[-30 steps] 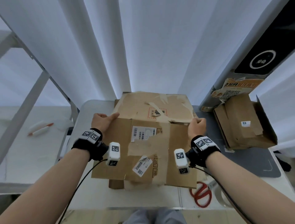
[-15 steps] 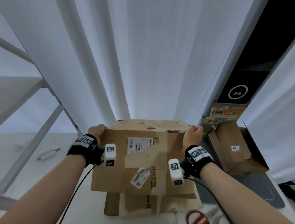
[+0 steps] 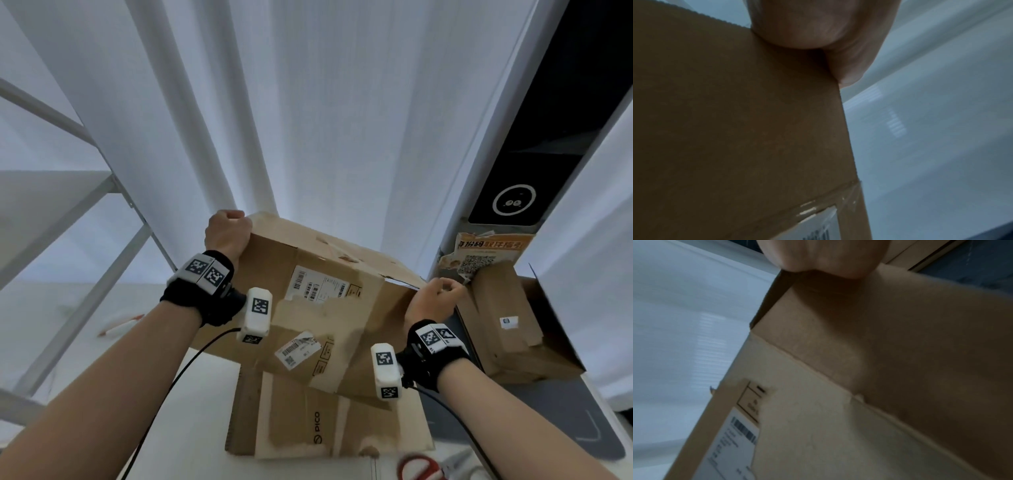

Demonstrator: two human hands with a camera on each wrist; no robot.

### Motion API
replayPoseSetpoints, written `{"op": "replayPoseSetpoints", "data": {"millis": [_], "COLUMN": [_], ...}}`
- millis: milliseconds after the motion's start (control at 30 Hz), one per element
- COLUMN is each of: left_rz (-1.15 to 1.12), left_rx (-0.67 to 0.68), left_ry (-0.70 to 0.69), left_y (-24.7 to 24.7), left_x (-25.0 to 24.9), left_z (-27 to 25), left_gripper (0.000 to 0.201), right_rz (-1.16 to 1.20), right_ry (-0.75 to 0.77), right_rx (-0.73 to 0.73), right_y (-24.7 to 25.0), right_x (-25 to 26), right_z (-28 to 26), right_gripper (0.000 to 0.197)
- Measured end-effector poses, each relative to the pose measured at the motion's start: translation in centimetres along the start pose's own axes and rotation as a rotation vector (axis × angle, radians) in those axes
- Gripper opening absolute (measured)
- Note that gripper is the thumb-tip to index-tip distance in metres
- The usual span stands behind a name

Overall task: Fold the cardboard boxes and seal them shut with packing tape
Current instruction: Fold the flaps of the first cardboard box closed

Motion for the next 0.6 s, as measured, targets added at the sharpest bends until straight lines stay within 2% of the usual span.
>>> {"op": "replayPoseSetpoints", "data": {"millis": [67,233,333,367,500,600], "left_rz": [0.014,0.076,0.146,0.176,0.349,0.497], "left_rx": [0.006,-0.017,-0.03,-0.039,-0.059,-0.054], "left_ry": [-0.044,-0.189,-0.28,-0.314,-0.523,-0.692], "left_y": [0.2,0.6,0.4,0.3,-0.9,-3.1], "left_x": [-1.5,-5.1,-7.0,-7.6,-10.0,-10.2], "left_z": [-0.5,-2.3,-3.7,-4.2,-6.9,-9.1], "left_gripper": [0.036,0.03,0.029,0.03,0.027,0.021], "right_rz": [-0.014,-0.11,-0.271,-0.305,-0.519,-0.504], "right_ry": [-0.004,-0.077,-0.151,-0.169,-0.228,-0.212], "right_rx": [0.034,0.148,0.253,0.303,0.651,0.83], "right_y": [0.3,0.7,1.2,1.1,-0.8,-2.4], "right_x": [-0.2,-1.1,-1.6,-1.8,-2.3,-1.0], "right_z": [0.2,0.8,0.8,0.9,-0.7,-2.2], "right_gripper": [0.014,0.023,0.018,0.017,0.017,0.012]}}
Point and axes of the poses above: each hand's wrist, its own z-axis towards the middle knuckle, its own y-axis out of the back of the hand, x = y × z, the point moved 4 cm from there along z, towards the middle knuckle
